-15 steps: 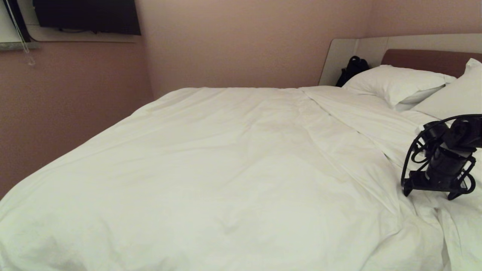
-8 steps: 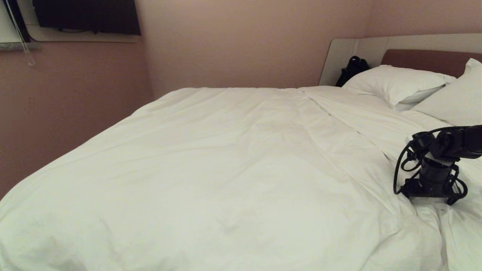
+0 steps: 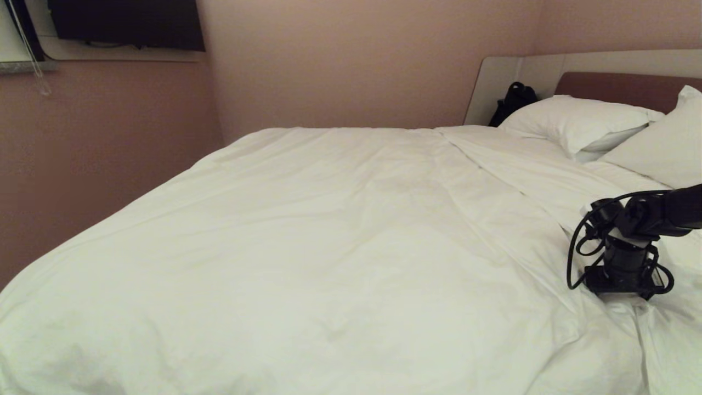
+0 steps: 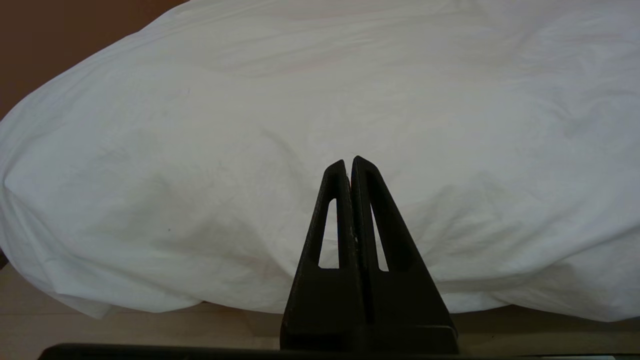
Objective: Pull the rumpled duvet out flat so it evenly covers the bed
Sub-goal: Flatten the corners of the folded blanket
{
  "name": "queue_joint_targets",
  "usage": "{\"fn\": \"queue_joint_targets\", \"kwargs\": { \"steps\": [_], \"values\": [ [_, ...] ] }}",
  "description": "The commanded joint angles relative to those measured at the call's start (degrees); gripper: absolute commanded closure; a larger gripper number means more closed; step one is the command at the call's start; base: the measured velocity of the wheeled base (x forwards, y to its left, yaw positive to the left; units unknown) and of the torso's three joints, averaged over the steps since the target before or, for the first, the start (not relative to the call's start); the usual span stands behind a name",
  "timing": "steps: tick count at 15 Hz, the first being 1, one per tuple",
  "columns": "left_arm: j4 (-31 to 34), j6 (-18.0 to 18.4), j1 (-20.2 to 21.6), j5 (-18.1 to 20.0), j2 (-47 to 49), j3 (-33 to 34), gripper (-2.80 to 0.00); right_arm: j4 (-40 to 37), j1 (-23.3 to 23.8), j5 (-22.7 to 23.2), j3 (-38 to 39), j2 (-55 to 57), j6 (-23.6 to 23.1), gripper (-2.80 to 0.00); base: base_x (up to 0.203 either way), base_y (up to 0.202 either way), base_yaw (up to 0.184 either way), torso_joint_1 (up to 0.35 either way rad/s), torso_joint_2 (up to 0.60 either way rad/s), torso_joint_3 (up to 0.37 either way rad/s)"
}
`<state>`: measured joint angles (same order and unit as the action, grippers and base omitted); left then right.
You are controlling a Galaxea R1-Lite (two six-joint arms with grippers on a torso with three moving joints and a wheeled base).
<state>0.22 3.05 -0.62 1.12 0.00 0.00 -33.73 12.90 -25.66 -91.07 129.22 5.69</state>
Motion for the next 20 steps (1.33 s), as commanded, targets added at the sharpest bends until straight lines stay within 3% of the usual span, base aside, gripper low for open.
{"fn": "queue_joint_targets", "kwargs": {
  "steps": [1,7,10,13,20],
  "values": [
    [0.04,0.03,0.01,0.02,0.00,0.00,0.00,-0.28,0.02,-0.16,0.36,-0.02,-0.05,0.00,0.000,0.000,0.000,0.000,0.00,0.000],
    [0.04,0.03,0.01,0.02,0.00,0.00,0.00,-0.28,0.11,-0.48,0.68,-3.04,-0.15,0.00,0.000,0.000,0.000,0.000,0.00,0.000],
    [0.04,0.03,0.01,0.02,0.00,0.00,0.00,0.67,0.11,-4.08,2.33,-5.79,-0.17,0.00,0.000,0.000,0.000,0.000,0.00,0.000],
    [0.04,0.03,0.01,0.02,0.00,0.00,0.00,6.99,0.27,-11.99,6.80,-10.01,-2.12,0.00,0.000,0.000,0.000,0.000,0.00,0.000],
    [0.04,0.03,0.01,0.02,0.00,0.00,0.00,7.80,4.86,-15.81,10.03,-14.44,-9.44,0.00,0.000,0.000,0.000,0.000,0.00,0.000]
  ]
}}
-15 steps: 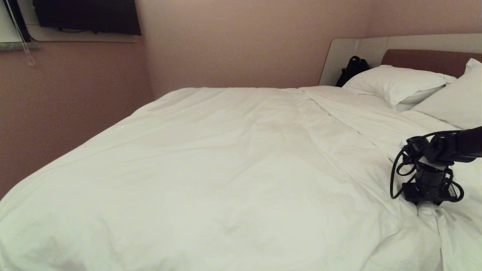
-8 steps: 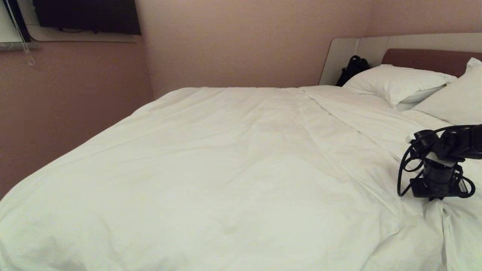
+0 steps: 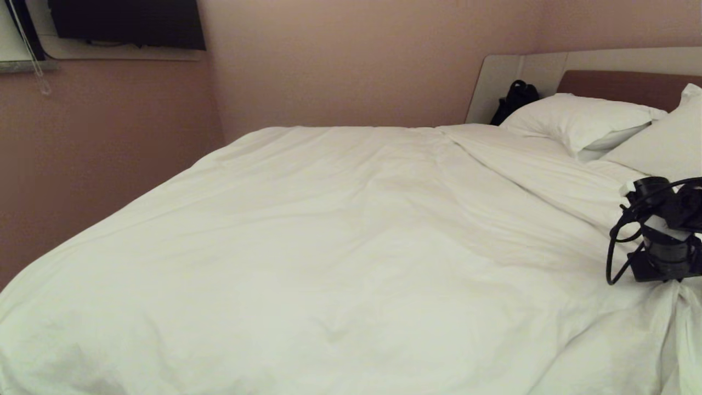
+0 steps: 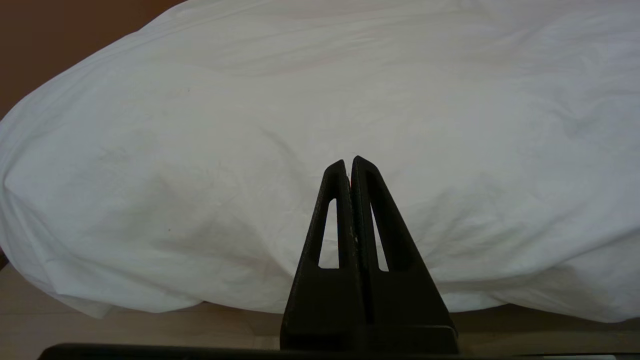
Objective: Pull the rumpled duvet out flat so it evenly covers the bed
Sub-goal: Flatten the corners of the folded blanket
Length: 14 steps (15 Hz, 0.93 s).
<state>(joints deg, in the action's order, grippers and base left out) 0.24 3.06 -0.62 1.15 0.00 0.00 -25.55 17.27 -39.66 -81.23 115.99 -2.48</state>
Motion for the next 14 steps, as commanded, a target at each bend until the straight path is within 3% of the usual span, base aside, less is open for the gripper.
{"fn": "queue_joint_targets", "kwargs": {
  "steps": [1,11,12,13,14],
  "values": [
    [0.02,0.02,0.01,0.00,0.00,0.00,0.00,-0.38,0.65,-2.10,0.78,-1.26,-1.41,0.00,0.000,0.000,0.000,0.000,0.00,0.000],
    [-0.07,0.02,0.01,0.00,0.00,0.00,0.00,11.09,-3.26,-2.77,9.93,0.54,-7.52,0.00,0.000,0.000,0.000,0.000,0.00,0.000],
    [-0.01,0.02,0.01,0.00,0.00,0.00,0.00,12.02,-3.94,-2.55,10.60,0.64,-7.70,-1.22,0.000,0.000,0.000,0.000,0.00,0.000],
    [0.02,0.02,0.01,0.00,0.00,0.00,0.00,12.12,-4.22,-2.37,11.07,0.59,-7.70,-2.80,0.000,0.000,0.000,0.000,0.00,0.000],
    [0.02,0.02,0.01,0.00,0.00,0.00,0.00,12.19,-4.26,-2.35,11.05,0.49,-7.62,-2.80,0.000,0.000,0.000,0.000,0.00,0.000]
  ]
}}
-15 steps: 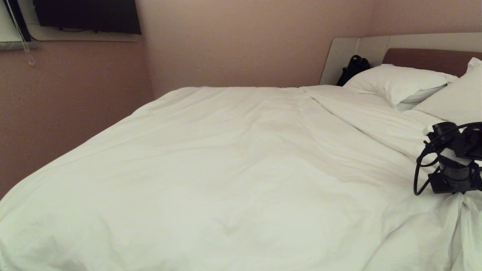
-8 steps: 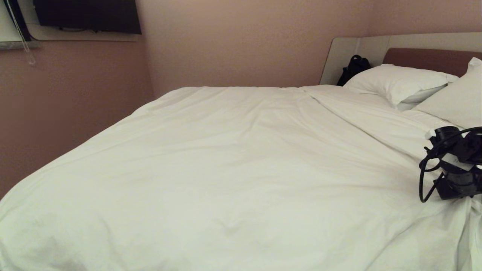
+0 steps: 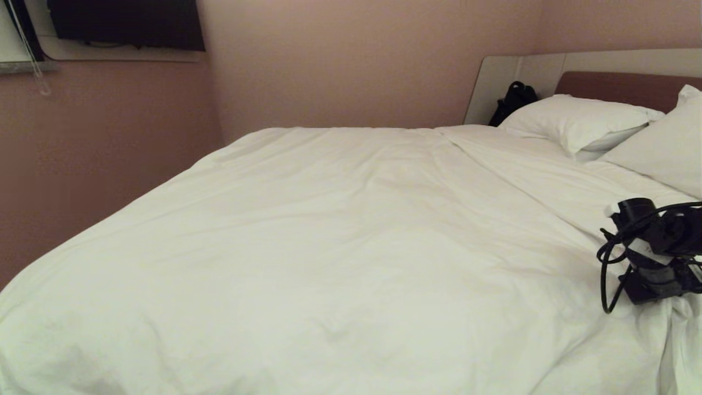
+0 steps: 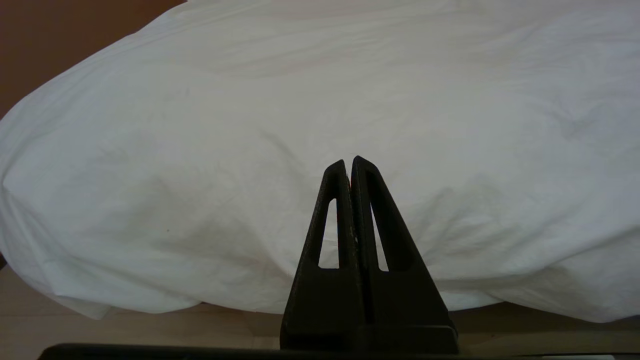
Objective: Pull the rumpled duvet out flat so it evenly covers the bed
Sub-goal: Flatten the corners of the folded blanket
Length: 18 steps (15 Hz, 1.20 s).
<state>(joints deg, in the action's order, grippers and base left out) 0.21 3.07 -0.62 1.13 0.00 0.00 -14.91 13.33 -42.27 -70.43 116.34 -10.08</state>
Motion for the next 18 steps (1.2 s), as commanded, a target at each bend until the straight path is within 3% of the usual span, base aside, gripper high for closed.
{"fn": "queue_joint_targets", "kwargs": {
  "steps": [1,6,11,14,17,18],
  "values": [
    [0.05,0.00,0.01,0.01,0.00,0.00,0.00,1.57,-0.32,0.61,-0.06,-0.17,0.06,-2.80,0.000,0.000,0.000,0.000,0.00,0.000],
    [0.05,0.00,0.01,0.01,0.00,0.00,0.00,1.35,-2.13,6.81,2.46,-8.33,0.00,-2.80,0.000,0.000,0.000,0.000,0.00,0.000],
    [0.05,0.00,0.01,0.01,0.00,0.00,0.00,-2.93,-2.54,21.68,5.04,-28.08,-0.76,-2.80,0.000,0.000,0.000,0.000,0.00,0.000],
    [-0.01,0.00,0.01,0.01,0.00,0.00,0.00,-5.17,9.43,37.34,7.53,-34.66,-0.75,-2.80,0.000,0.000,0.000,0.000,0.00,0.000],
    [0.05,0.00,0.01,0.01,0.00,0.00,0.00,-5.45,30.76,57.22,9.17,-35.95,-3.28,-2.80,0.000,0.000,0.000,0.000,0.00,0.000],
    [-0.04,0.00,0.01,0.01,0.00,0.00,0.00,-5.46,38.26,64.82,9.28,-34.99,-4.85,0.00,0.000,0.000,0.000,0.000,0.00,0.000]
  ]
}}
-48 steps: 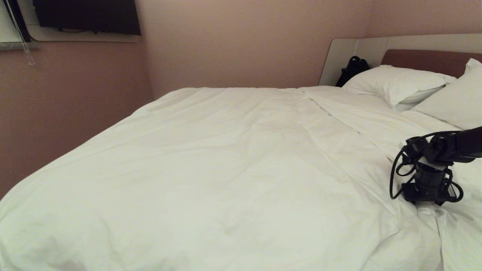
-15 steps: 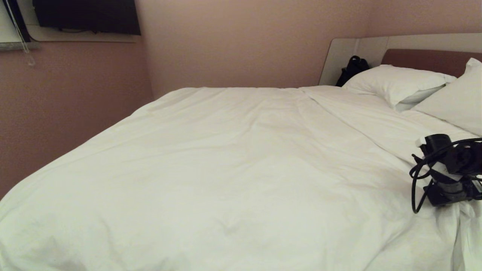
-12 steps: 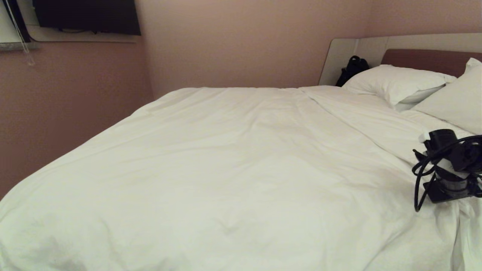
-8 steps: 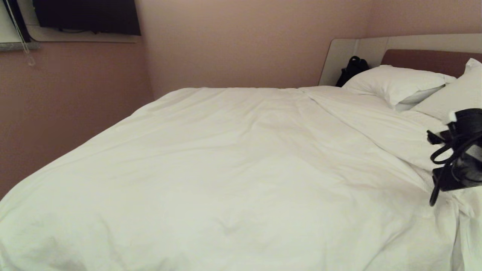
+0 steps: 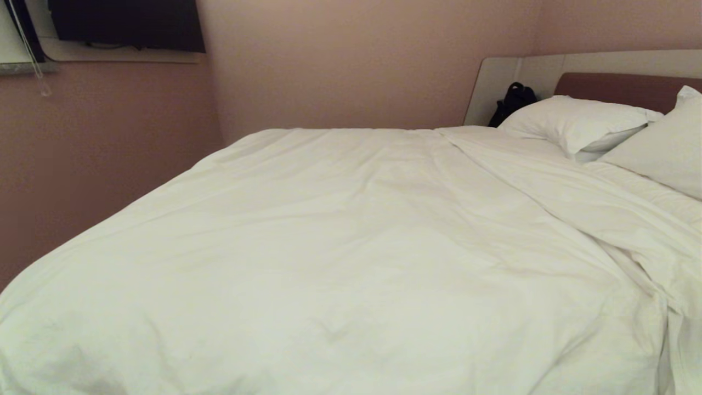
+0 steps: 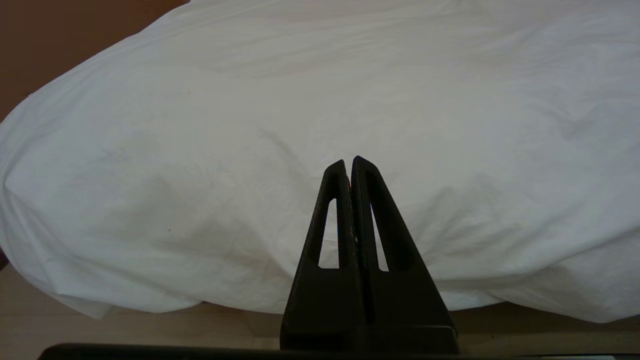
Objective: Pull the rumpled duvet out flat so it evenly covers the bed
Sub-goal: Flatten the corners of the folded blanket
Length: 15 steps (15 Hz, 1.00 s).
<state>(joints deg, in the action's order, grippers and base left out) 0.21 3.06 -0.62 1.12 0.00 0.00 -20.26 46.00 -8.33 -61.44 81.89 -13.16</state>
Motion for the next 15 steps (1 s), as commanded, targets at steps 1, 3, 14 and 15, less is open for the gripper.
{"fn": "queue_joint_targets", "kwargs": {
  "steps": [1,3,14,15],
  "values": [
    [0.06,0.02,0.01,0.02,0.00,0.00,0.00,-0.14,12.50,38.43,0.19,1.53,-3.91,0.00,0.000,0.000,0.000,0.000,0.00,0.000],
    [-0.02,0.02,0.01,0.02,0.00,0.00,0.00,-0.29,22.44,51.61,-0.45,10.74,-10.32,0.00,0.000,0.000,0.000,0.000,0.00,0.000],
    [0.06,0.02,0.01,0.02,0.00,0.00,0.00,-7.77,33.60,70.31,-24.06,44.05,-20.47,0.00,0.000,0.000,0.000,0.000,0.00,0.000],
    [0.05,0.02,0.01,0.02,0.00,0.00,0.00,-10.96,33.87,70.38,-27.55,45.46,-20.44,0.00,0.000,0.000,0.000,0.000,0.00,0.000]
  ]
}}
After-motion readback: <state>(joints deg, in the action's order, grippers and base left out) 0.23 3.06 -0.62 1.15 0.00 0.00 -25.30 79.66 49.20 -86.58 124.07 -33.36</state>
